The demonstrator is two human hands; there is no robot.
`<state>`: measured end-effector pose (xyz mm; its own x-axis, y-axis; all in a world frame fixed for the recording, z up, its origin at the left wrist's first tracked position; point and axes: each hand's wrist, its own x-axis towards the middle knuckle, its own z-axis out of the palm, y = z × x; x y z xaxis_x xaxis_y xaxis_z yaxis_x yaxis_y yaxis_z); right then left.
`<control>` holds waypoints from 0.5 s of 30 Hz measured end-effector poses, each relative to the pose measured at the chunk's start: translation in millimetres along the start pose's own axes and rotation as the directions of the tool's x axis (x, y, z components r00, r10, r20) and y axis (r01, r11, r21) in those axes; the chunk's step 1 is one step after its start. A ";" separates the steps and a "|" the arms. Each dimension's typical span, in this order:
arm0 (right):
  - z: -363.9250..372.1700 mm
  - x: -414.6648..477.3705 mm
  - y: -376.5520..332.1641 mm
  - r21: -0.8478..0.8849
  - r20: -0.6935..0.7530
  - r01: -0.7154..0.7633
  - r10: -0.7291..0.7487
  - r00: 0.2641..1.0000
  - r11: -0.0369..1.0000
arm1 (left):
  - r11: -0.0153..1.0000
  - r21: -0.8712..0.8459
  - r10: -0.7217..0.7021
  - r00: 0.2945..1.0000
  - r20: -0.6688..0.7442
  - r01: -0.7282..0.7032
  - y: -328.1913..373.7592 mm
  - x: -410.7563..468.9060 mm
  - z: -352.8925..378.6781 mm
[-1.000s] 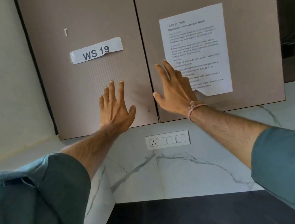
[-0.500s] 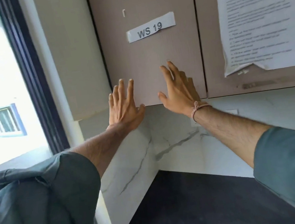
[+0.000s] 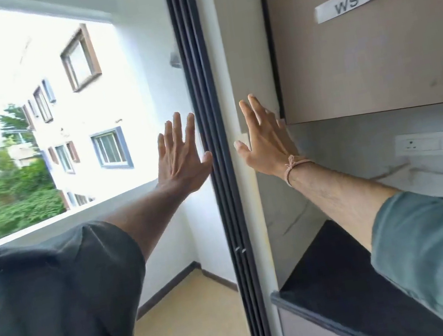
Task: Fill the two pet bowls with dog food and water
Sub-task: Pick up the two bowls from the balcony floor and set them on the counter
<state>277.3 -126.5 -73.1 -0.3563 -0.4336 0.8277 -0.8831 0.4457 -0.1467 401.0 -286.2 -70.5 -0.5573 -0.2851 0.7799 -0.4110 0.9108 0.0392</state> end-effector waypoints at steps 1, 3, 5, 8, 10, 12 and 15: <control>6.4 -1.5 -16.6 0.013 0.010 0.007 -0.007 1.000 1.000 | 1.000 0.018 -0.012 1.000 -0.003 0.012 -16.9 -7.9 -7.1; 19.1 -2.7 -48.0 0.040 0.028 0.027 -0.028 0.999 0.999 | 0.998 0.048 -0.043 0.999 -0.010 0.043 -49.4 -22.1 -21.4; 32.9 -2.4 -75.9 0.069 0.056 0.051 -0.055 0.997 0.996 | 0.994 0.072 -0.080 0.997 -0.014 0.080 -79.1 -35.5 -32.9; 55.9 0.3 -112.1 0.114 0.088 0.071 -0.081 0.993 0.991 | 0.985 0.117 -0.126 0.992 -0.014 0.127 -121.0 -55.3 -45.2; 75.0 3.7 -134.9 0.139 0.098 0.088 -0.103 0.990 0.986 | 0.977 0.137 -0.165 0.986 -0.005 0.164 -149.6 -67.5 -50.5; 97.3 7.5 -157.2 0.163 0.113 0.110 -0.129 0.985 0.980 | 0.965 0.166 -0.207 0.978 0.005 0.203 -179.1 -79.0 -52.4; 136.0 13.5 -187.4 0.206 0.127 0.138 -0.166 0.978 0.969 | 0.945 0.211 -0.261 0.965 0.032 0.249 -222.3 -95.1 -49.3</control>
<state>396.5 -322.3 -108.1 -0.2407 -0.5976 0.7648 -0.9675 0.2107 -0.1399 581.0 -446.9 -122.5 -0.4538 -0.5225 0.7219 -0.6792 0.7272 0.0994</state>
